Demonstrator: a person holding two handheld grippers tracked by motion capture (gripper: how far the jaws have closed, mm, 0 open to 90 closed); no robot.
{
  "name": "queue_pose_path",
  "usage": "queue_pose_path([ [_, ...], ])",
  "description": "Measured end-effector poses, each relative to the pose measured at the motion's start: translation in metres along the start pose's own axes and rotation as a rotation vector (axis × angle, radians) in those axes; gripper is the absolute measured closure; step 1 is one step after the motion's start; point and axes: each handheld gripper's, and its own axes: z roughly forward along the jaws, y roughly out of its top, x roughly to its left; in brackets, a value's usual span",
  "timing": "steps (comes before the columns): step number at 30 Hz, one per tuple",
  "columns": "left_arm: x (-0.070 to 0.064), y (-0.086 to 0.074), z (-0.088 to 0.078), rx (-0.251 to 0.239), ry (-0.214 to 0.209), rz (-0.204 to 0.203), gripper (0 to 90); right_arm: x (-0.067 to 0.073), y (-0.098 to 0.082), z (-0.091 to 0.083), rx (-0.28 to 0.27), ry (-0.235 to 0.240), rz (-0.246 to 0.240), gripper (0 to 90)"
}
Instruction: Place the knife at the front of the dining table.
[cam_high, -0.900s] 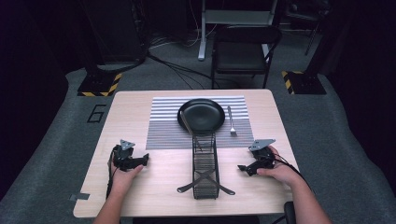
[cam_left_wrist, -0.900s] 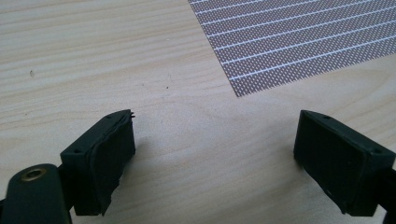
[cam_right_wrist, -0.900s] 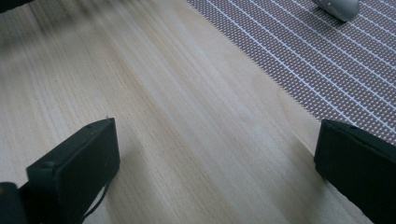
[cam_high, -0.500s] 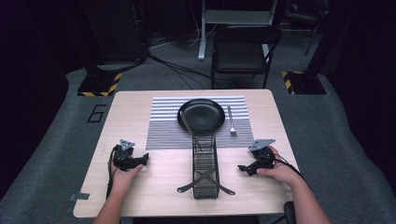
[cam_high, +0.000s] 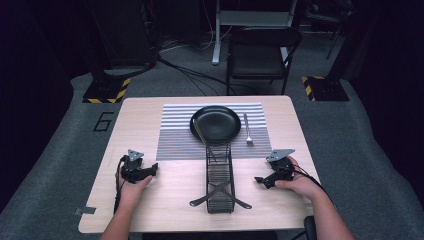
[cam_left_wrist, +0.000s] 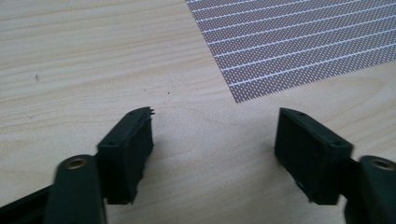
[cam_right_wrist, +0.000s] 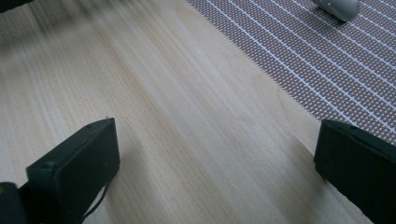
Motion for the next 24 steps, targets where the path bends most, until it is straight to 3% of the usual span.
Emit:
queue_pose_path([
  [3, -0.001, 0.002, -0.004, -0.008, -0.037, -0.051, 35.0, 0.000, 0.000, 0.000, 0.000, 0.000, 0.000, 0.0],
  [5, -0.003, 0.004, -0.007, -0.007, -0.048, -0.063, 35.9, 0.000, 0.000, 0.000, 0.000, 0.000, 0.000, 0.0],
  [12, -0.017, 0.014, -0.022, -0.055, -0.069, -0.054, 36.7, 0.000, 0.000, 0.000, 0.000, 0.000, 0.000, 0.0],
  [24, -0.041, 0.029, -0.039, -0.036, -0.128, -0.023, 44.1, 0.000, 0.000, 0.000, 0.000, 0.000, 0.000, 0.0],
])
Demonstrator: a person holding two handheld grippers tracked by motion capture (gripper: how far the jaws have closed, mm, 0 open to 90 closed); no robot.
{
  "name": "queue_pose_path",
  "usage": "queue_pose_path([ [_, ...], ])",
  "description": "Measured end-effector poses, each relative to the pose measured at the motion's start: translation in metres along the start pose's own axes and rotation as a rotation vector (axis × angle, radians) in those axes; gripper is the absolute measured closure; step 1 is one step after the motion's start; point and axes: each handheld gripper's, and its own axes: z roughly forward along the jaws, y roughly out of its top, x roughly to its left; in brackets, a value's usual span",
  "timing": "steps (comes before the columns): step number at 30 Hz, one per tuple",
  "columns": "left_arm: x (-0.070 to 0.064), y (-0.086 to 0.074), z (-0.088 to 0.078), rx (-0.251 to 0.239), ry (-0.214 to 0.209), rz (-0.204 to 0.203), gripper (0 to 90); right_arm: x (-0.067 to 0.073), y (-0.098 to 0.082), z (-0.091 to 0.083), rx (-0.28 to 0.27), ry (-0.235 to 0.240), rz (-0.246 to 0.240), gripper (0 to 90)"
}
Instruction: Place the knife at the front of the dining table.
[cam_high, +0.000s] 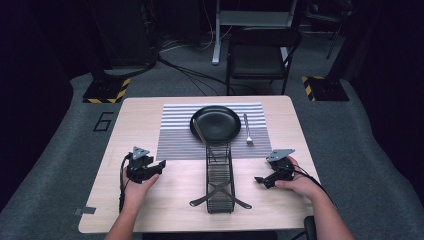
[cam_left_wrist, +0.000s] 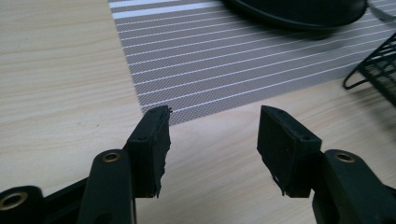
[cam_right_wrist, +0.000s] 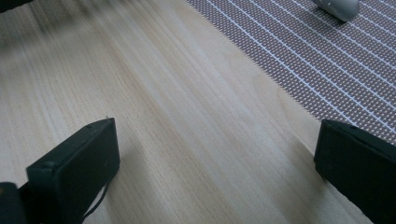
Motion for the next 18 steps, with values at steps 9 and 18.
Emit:
queue_pose_path([
  [9, -0.021, 0.021, -0.008, -0.003, -0.066, 0.037, 46.9, 0.000, 0.000, 0.000, 0.000, 0.000, 0.000, 0.0],
  [18, -0.038, 0.038, -0.009, 0.003, -0.102, 0.079, 47.8, 0.000, 0.000, 0.000, 0.000, 0.000, 0.000, 0.0],
])
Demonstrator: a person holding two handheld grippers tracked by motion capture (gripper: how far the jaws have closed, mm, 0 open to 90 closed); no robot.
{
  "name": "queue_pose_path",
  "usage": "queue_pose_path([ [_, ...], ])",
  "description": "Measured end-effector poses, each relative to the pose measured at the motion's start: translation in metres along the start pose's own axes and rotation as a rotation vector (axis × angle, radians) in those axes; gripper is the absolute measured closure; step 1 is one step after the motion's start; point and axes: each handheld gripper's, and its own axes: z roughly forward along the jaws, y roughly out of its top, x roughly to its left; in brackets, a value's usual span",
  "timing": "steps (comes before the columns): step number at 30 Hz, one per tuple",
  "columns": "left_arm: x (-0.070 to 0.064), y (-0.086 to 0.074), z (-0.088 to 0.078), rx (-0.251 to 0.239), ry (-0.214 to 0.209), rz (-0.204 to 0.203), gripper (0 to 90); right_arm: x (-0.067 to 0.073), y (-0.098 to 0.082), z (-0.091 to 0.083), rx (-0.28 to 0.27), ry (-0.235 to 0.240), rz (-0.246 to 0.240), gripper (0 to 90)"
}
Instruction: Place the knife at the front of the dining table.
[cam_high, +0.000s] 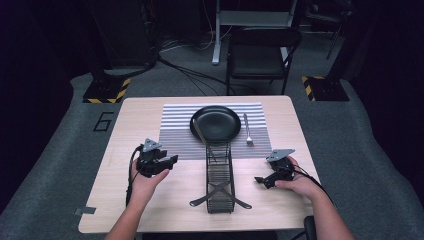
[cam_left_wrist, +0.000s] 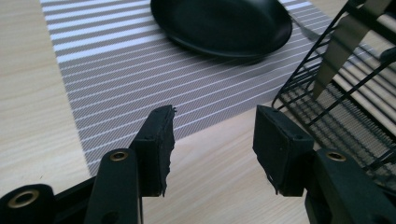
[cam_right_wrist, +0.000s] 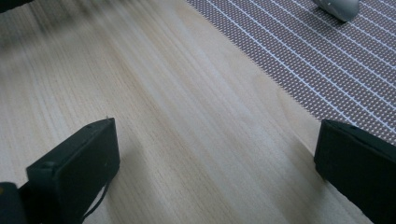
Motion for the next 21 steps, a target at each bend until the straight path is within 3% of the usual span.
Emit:
queue_pose_path([
  [9, -0.018, 0.022, -0.001, -0.030, -0.042, 0.031, 52.0, 0.000, 0.000, 0.000, 0.000, 0.000, 0.000, 0.0],
  [12, -0.021, 0.027, -0.002, -0.020, -0.050, 0.052, 54.4, 0.000, 0.000, 0.000, 0.000, 0.000, 0.000, 0.0],
  [21, -0.033, 0.046, -0.007, -0.044, -0.076, 0.055, 56.3, 0.000, 0.000, 0.000, 0.000, -0.001, 0.001, 0.0],
])
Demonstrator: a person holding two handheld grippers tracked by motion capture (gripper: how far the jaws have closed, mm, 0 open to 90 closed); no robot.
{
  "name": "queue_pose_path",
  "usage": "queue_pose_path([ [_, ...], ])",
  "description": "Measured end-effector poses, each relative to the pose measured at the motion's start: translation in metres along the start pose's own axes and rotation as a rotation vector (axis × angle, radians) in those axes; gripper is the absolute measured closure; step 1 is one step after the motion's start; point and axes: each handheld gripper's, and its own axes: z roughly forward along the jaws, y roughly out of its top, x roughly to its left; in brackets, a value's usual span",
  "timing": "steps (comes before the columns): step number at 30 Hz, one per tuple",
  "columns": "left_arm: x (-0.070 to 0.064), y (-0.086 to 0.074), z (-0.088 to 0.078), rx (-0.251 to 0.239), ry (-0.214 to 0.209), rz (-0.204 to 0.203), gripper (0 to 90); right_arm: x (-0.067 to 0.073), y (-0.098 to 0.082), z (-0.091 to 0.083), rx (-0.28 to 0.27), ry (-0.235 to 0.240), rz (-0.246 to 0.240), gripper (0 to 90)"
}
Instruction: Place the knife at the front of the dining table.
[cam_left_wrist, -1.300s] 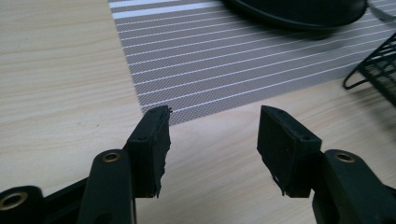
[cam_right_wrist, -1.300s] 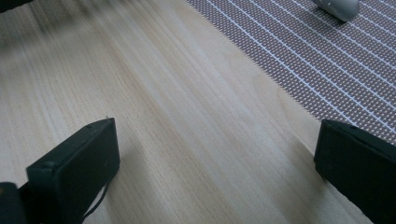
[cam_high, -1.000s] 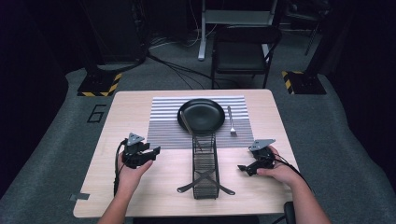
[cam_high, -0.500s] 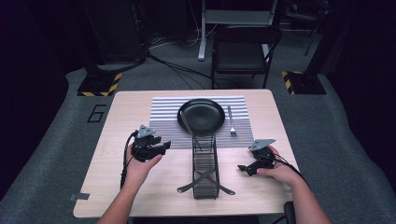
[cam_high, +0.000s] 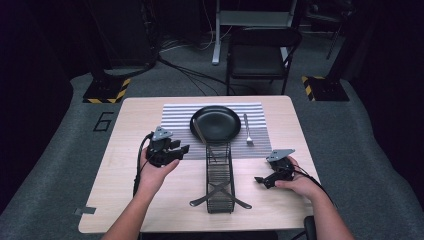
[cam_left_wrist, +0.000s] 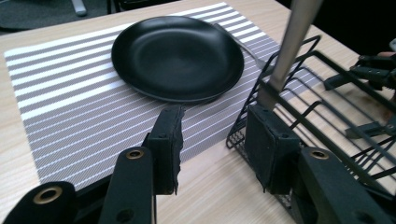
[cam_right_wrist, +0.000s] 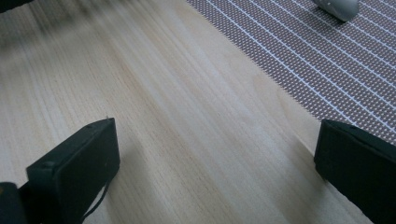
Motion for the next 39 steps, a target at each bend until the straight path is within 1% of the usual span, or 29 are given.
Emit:
queue_pose_path([
  [1, -0.003, 0.002, 0.000, -0.002, -0.011, 0.013, 56.7, 0.000, 0.000, 0.000, 0.000, 0.000, 0.000, 0.0],
  [3, -0.007, 0.005, 0.001, -0.002, -0.016, 0.031, 58.1, 0.000, 0.000, 0.000, 0.000, 0.000, 0.000, 0.0],
  [6, -0.014, 0.008, 0.005, -0.003, -0.027, 0.046, 62.1, 0.000, 0.000, 0.000, 0.000, 0.000, 0.000, 0.0],
  [10, -0.019, 0.011, 0.013, 0.001, -0.048, 0.044, 63.5, 0.000, 0.000, 0.000, 0.000, 0.000, 0.000, 0.0],
  [11, -0.019, 0.011, 0.013, 0.001, -0.048, 0.044, 63.4, 0.000, 0.000, 0.000, 0.000, 0.000, 0.000, 0.0],
  [13, -0.023, 0.012, 0.019, -0.002, -0.056, 0.044, 63.5, 0.000, 0.000, 0.000, 0.000, 0.000, -0.001, 0.0],
  [14, -0.023, 0.013, 0.020, 0.000, -0.060, 0.051, 63.6, 0.000, 0.000, 0.000, 0.000, 0.000, 0.000, 0.0],
  [17, -0.026, 0.015, 0.024, -0.010, -0.062, 0.049, 65.0, 0.000, 0.000, 0.000, 0.000, 0.000, 0.000, 0.0],
  [22, -0.028, 0.016, 0.030, -0.010, -0.075, 0.050, 67.2, 0.000, 0.000, 0.000, 0.000, 0.000, 0.000, 0.0],
  [27, -0.030, 0.016, 0.036, -0.023, -0.071, 0.044, 67.9, 0.000, 0.000, 0.000, 0.000, 0.000, 0.000, 0.0],
  [33, -0.029, 0.016, 0.042, -0.023, -0.073, 0.039, 71.8, 0.000, 0.000, 0.000, 0.000, 0.000, 0.000, 0.0],
  [34, -0.029, 0.016, 0.043, -0.029, -0.077, 0.029, 71.8, 0.000, 0.000, 0.000, 0.000, 0.000, -0.001, 0.0],
  [35, -0.030, 0.016, 0.044, -0.028, -0.082, 0.030, 74.3, 0.000, 0.000, 0.000, 0.000, 0.000, -0.001, 0.0],
  [39, -0.032, 0.015, 0.049, -0.033, -0.078, 0.030, 77.0, 0.000, 0.000, 0.000, 0.000, 0.000, 0.000, 0.0],
])
